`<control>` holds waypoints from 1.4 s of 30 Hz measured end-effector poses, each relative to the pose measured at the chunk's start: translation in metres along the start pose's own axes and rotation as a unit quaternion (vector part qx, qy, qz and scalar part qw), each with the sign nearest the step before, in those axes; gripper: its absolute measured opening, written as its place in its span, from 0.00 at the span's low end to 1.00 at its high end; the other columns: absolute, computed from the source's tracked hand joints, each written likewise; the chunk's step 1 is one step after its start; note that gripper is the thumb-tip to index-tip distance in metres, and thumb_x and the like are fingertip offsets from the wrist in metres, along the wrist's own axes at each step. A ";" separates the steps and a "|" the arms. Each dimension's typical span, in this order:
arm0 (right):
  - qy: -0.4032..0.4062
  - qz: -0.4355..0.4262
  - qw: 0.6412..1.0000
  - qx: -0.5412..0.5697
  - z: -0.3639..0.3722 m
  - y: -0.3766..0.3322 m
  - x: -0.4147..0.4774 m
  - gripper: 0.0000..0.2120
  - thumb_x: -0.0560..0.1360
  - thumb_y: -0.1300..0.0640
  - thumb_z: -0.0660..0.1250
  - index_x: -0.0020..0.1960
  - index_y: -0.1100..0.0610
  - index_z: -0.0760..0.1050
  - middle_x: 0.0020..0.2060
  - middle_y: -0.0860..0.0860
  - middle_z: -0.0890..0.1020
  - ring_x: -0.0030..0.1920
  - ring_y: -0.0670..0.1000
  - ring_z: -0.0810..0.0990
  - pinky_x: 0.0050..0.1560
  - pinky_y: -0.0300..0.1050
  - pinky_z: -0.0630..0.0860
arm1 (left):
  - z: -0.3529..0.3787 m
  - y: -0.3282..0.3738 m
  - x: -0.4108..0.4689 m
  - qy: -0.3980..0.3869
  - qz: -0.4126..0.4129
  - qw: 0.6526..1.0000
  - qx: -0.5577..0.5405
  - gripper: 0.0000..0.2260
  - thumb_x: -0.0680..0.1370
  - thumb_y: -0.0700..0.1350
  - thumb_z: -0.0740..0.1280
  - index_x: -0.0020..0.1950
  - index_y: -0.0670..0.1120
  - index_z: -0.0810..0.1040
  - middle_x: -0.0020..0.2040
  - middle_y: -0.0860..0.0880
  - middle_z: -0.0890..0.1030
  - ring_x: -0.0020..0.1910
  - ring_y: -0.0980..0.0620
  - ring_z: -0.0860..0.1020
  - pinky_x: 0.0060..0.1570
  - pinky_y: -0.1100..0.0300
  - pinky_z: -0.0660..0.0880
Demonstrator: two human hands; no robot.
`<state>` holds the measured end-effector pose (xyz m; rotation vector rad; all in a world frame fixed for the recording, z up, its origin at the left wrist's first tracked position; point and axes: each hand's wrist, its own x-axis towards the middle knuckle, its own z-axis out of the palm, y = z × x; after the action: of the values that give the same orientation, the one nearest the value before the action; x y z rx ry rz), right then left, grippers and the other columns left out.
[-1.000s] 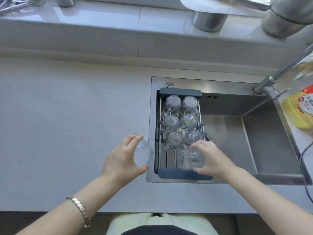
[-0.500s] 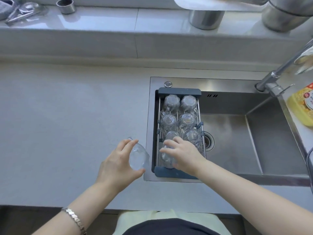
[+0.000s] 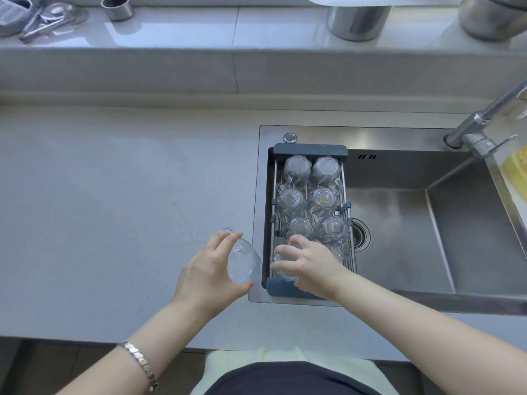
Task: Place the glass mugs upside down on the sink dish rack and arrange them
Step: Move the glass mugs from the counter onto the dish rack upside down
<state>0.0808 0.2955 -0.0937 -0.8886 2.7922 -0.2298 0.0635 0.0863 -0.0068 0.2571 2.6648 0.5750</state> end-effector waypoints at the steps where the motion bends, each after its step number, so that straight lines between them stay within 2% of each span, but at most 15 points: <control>1: 0.009 0.003 1.000 0.005 -0.002 0.001 0.001 0.31 0.46 0.59 0.78 0.48 0.46 0.79 0.47 0.47 0.83 0.42 0.55 0.81 0.28 0.40 0.78 | 0.000 0.000 0.000 -0.001 0.003 1.000 0.001 0.35 0.68 0.54 0.73 0.72 0.57 0.62 0.72 0.59 0.64 0.65 0.51 0.73 0.58 0.56 0.73; 6: 0.048 0.035 0.997 0.053 -0.017 0.017 -0.009 0.34 0.49 0.67 0.76 0.55 0.54 0.77 0.49 0.49 0.84 0.47 0.54 0.82 0.30 0.41 0.81 | 0.001 -0.001 0.002 -0.002 0.011 1.000 -0.001 0.36 0.68 0.54 0.73 0.72 0.57 0.62 0.71 0.60 0.64 0.66 0.53 0.73 0.59 0.56 0.72; 11: 0.004 0.080 0.996 0.028 -0.021 0.023 -0.028 0.36 0.49 0.70 0.76 0.54 0.51 0.76 0.53 0.58 0.80 0.48 0.58 0.83 0.30 0.45 0.80 | 0.000 -0.002 0.005 -0.002 0.008 1.000 -0.002 0.35 0.68 0.54 0.73 0.73 0.57 0.61 0.72 0.60 0.63 0.66 0.53 0.73 0.58 0.57 0.73; 13: -0.018 0.121 0.991 0.051 -0.022 0.023 -0.032 0.35 0.55 0.70 0.73 0.60 0.50 0.74 0.59 0.62 0.76 0.57 0.62 0.78 0.40 0.49 0.80 | -0.001 -0.002 0.005 -0.004 0.004 1.000 0.001 0.35 0.68 0.54 0.72 0.73 0.57 0.61 0.72 0.60 0.63 0.66 0.53 0.73 0.58 0.56 0.73; 15: -0.050 0.151 0.984 0.084 -0.018 0.023 -0.033 0.33 0.66 0.69 0.66 0.68 0.49 0.67 0.67 0.61 0.68 0.67 0.60 0.67 0.56 0.51 0.74 | -0.001 -0.001 0.005 -0.008 0.004 1.000 0.005 0.35 0.68 0.55 0.72 0.73 0.57 0.61 0.72 0.60 0.63 0.65 0.52 0.73 0.57 0.56 0.73; 17: -0.091 0.169 0.976 0.106 -0.012 0.021 -0.029 0.32 0.69 0.68 0.63 0.70 0.48 0.64 0.69 0.59 0.65 0.69 0.58 0.64 0.61 0.51 0.70 | -0.001 0.001 0.005 -0.008 0.008 1.000 0.010 0.35 0.68 0.55 0.72 0.73 0.57 0.61 0.72 0.59 0.64 0.65 0.52 0.73 0.57 0.57 0.73; 20: -0.096 0.189 0.968 0.137 -0.002 0.019 -0.022 0.32 0.70 0.66 0.65 0.70 0.47 0.63 0.69 0.57 0.65 0.69 0.58 0.64 0.62 0.52 0.70 | 0.000 0.002 0.005 -0.006 0.014 1.000 0.012 0.35 0.68 0.55 0.72 0.73 0.56 0.62 0.72 0.59 0.64 0.65 0.52 0.74 0.57 0.57 0.73; 24: -0.080 0.216 0.954 0.191 0.012 0.013 -0.008 0.34 0.68 0.56 0.72 0.71 0.46 0.62 0.68 0.54 0.67 0.68 0.55 0.66 0.63 0.50 0.70 | 0.001 0.003 0.004 -0.011 0.014 1.000 0.011 0.36 0.68 0.56 0.72 0.73 0.57 0.61 0.72 0.59 0.64 0.65 0.52 0.73 0.57 0.56 0.73; 31: -0.069 0.257 0.932 0.246 0.031 -0.008 0.008 0.31 0.75 0.48 0.65 0.74 0.49 0.56 0.75 0.47 0.59 0.71 0.55 0.56 0.71 0.52 0.60 | 0.002 0.005 0.006 -0.021 0.018 0.999 0.032 0.36 0.69 0.56 0.71 0.73 0.57 0.59 0.71 0.60 0.63 0.64 0.52 0.74 0.57 0.57 0.73; 33: -0.017 0.256 0.924 0.283 0.024 -0.009 0.000 0.33 0.74 0.49 0.66 0.74 0.52 0.55 0.75 0.47 0.57 0.73 0.52 0.54 0.73 0.48 0.54 | 0.001 0.009 0.007 -0.027 0.013 0.999 0.024 0.36 0.68 0.56 0.72 0.73 0.58 0.61 0.71 0.60 0.64 0.64 0.52 0.74 0.58 0.56 0.73; 35: 0.056 0.250 0.903 0.344 0.010 -0.012 -0.014 0.36 0.71 0.52 0.71 0.72 0.48 0.56 0.72 0.43 0.59 0.73 0.46 0.54 0.73 0.43 0.52 | -0.001 0.015 0.012 -0.019 -0.014 0.999 -0.048 0.35 0.66 0.56 0.75 0.70 0.58 0.64 0.67 0.59 0.69 0.60 0.52 0.76 0.56 0.56 0.75; 37: 0.083 0.234 0.872 0.422 -0.007 -0.019 -0.030 0.42 0.66 0.54 0.76 0.69 0.37 0.53 0.68 0.35 0.59 0.71 0.37 0.56 0.72 0.36 0.53 | 0.001 0.023 0.020 -0.014 -0.064 0.982 -0.178 0.33 0.64 0.56 0.77 0.66 0.57 0.69 0.58 0.57 0.74 0.53 0.52 0.78 0.53 0.56 0.75; 39: 0.119 0.227 0.849 0.461 -0.019 -0.026 -0.042 0.44 0.63 0.54 0.78 0.65 0.32 0.53 0.66 0.29 0.58 0.69 0.31 0.57 0.69 0.28 0.54 | 0.007 0.034 0.030 -0.047 -0.112 0.938 -0.325 0.27 0.63 0.57 0.77 0.59 0.56 0.73 0.53 0.55 0.77 0.50 0.50 0.80 0.49 0.56 0.79; 40: 0.156 0.231 0.838 0.469 -0.022 -0.027 -0.047 0.43 0.62 0.53 0.78 0.64 0.31 0.55 0.65 0.28 0.59 0.69 0.31 0.58 0.68 0.25 0.55 | 0.012 0.042 0.033 -0.080 -0.124 0.911 -0.385 0.25 0.63 0.58 0.76 0.57 0.54 0.74 0.54 0.52 0.79 0.50 0.49 0.82 0.42 0.58 0.80; 42: 0.230 0.255 0.819 0.459 -0.025 -0.022 -0.060 0.38 0.60 0.49 0.77 0.62 0.31 0.60 0.61 0.30 0.65 0.65 0.34 0.65 0.64 0.25 0.61 | 0.025 0.059 0.039 -0.162 -0.133 0.875 -0.436 0.27 0.65 0.60 0.72 0.60 0.49 0.76 0.58 0.50 0.79 0.53 0.48 0.82 0.33 0.63 0.79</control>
<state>0.1353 0.3151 -0.0558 0.1815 2.5958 -1.6768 0.0446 0.1584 -0.0158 -0.2551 1.8359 1.4034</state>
